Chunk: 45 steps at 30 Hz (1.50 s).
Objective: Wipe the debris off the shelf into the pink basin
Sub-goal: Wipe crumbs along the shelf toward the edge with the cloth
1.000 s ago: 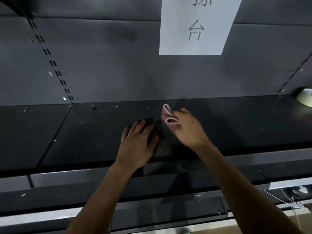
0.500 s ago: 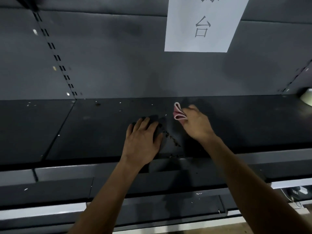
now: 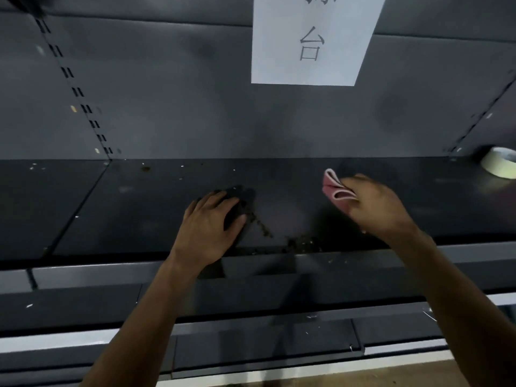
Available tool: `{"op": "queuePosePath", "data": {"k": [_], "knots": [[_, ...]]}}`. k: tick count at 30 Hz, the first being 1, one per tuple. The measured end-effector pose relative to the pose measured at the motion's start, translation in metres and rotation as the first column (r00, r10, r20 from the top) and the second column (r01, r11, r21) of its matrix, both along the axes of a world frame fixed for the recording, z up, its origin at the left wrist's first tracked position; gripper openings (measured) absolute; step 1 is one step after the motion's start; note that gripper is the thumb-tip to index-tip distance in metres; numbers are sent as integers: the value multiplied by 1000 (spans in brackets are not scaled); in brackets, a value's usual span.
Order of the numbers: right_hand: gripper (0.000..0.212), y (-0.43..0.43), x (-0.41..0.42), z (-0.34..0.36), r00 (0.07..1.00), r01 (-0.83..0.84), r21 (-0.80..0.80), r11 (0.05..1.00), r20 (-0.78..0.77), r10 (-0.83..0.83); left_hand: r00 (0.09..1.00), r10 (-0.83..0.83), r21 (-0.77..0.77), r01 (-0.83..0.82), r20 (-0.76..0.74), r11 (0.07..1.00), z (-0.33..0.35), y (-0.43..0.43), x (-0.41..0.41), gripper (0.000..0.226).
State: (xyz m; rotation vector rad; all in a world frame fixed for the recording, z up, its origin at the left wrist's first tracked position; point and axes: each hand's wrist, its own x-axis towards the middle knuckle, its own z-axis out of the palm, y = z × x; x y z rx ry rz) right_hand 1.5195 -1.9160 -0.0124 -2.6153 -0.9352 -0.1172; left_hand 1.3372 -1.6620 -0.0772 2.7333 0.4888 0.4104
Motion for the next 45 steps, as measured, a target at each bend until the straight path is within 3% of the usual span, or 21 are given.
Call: {"op": "queuePosePath", "data": {"k": [2, 4, 5, 10, 14, 19, 25, 27, 30, 33, 39, 45], "knots": [[43, -27, 1, -10, 994, 53, -94, 994, 96, -44, 1000, 4, 0, -4, 0, 1000, -1, 1, 1, 69], [12, -41, -9, -23, 977, 52, -140, 989, 213, -22, 1000, 7, 3, -7, -6, 1000, -1, 0, 2, 68], [9, -42, -17, -27, 972, 57, -144, 988, 236, -21, 1000, 10, 4, -10, -9, 1000, -1, -1, 2, 67], [12, -21, -46, -33, 964, -103, -122, 987, 230, 129, 999, 23, 27, -23, -28, 999, 5, -9, 1, 57], [18, 21, -65, -34, 977, -161, -108, 981, 126, 174, 999, 52, 36, -52, -6, 998, 10, -14, -3, 39], [14, 63, -93, -39, 977, -201, 85, 976, 89, 194, 991, 136, 11, -136, -16, 991, 16, -8, -19, 42], [34, 46, -70, -9, 955, -223, 326, 918, -117, 274, 970, 242, -23, -242, -31, 970, 14, 6, -35, 60], [44, 27, -52, 3, 966, -210, 267, 941, -89, 241, 971, 235, 17, -234, -43, 972, 13, 3, -31, 58], [29, 7, -31, -3, 976, -217, 45, 975, 11, 217, 970, 239, 48, -237, -47, 970, 11, 4, -28, 51], [15, 3, -37, -25, 964, -248, -48, 968, 85, 251, 969, 245, 61, -242, -38, 968, 10, 3, -26, 49], [20, 40, -86, -37, 959, -203, -55, 978, 191, 210, 970, 240, 71, -236, -39, 969, 10, 3, -26, 48], [15, 91, -113, -33, 979, -199, 52, 979, 58, 196, 973, 229, 56, -228, -27, 972, 9, 8, -27, 47]]}}
